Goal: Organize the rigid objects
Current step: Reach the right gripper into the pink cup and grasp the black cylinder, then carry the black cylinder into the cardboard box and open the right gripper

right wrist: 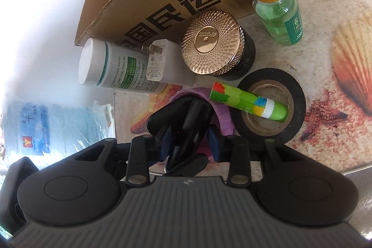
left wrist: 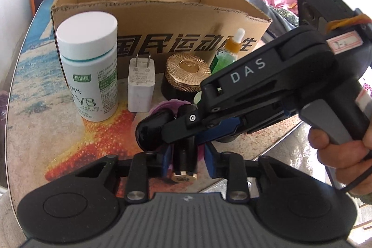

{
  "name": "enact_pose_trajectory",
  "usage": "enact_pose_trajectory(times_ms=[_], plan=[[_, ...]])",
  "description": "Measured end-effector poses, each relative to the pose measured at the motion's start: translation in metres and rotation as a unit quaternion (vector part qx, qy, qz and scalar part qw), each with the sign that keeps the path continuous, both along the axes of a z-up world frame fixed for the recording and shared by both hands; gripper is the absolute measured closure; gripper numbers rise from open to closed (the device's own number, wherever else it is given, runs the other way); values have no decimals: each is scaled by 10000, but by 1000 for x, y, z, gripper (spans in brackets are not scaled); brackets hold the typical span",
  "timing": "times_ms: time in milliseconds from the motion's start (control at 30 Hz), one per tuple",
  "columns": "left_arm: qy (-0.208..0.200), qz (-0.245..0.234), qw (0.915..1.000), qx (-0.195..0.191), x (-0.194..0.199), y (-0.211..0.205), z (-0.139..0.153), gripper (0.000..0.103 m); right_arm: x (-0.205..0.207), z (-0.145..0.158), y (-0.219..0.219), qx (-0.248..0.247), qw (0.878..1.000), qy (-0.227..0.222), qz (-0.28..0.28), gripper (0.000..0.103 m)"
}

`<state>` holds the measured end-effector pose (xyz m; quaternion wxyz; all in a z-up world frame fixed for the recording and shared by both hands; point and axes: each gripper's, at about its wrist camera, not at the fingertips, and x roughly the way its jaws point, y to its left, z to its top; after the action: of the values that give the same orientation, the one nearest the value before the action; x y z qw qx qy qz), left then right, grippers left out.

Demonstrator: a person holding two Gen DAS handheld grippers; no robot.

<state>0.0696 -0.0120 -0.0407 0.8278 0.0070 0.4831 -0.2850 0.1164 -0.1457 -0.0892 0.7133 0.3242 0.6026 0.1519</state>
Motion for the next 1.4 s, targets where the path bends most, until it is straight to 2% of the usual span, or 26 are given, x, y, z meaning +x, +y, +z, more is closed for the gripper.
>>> enact_pose_trajectory(times_ms=[33, 167, 367, 500, 667, 767, 867, 1000, 1233, 1300, 1400], plan=[[33, 41, 10000, -3, 2, 1, -1, 80, 0, 0, 1, 8, 10000, -1, 1, 75], [-8, 52, 10000, 43, 2, -3, 2, 80, -6, 1, -4, 138, 9997, -115, -134, 78], [-221, 38, 9996, 145, -9, -11, 18, 80, -28, 23, -11, 211, 9978, -617, -147, 82], [-662, 80, 9976, 184, -20, -11, 46, 80, -40, 59, -7, 103, 9921, -1249, -25, 82], [-1171, 223, 9928, 97, -15, -8, 89, 80, -34, 110, -5, 98, 9796, -1999, 153, 82], [-1491, 321, 9882, 158, 1, -9, 112, 80, -12, 139, -2, 84, 9702, -2403, 291, 82], [-1734, 497, 9828, 404, 29, -11, 130, 80, 25, 156, 2, 134, 9643, -2611, 415, 82], [-1684, 699, 9809, 674, 84, -17, 131, 80, 88, 161, 5, 117, 9684, -2438, 503, 82], [-783, 897, 9879, 998, 176, -18, 91, 80, 201, 115, 17, -133, 9873, -1409, 720, 82], [-568, 907, 9877, 1136, 192, -15, 78, 80, 221, 98, 20, -130, 9908, -1113, 754, 82], [-464, 896, 9847, 1418, 205, -19, 64, 80, 245, 79, 26, -93, 9929, -818, 853, 82]])
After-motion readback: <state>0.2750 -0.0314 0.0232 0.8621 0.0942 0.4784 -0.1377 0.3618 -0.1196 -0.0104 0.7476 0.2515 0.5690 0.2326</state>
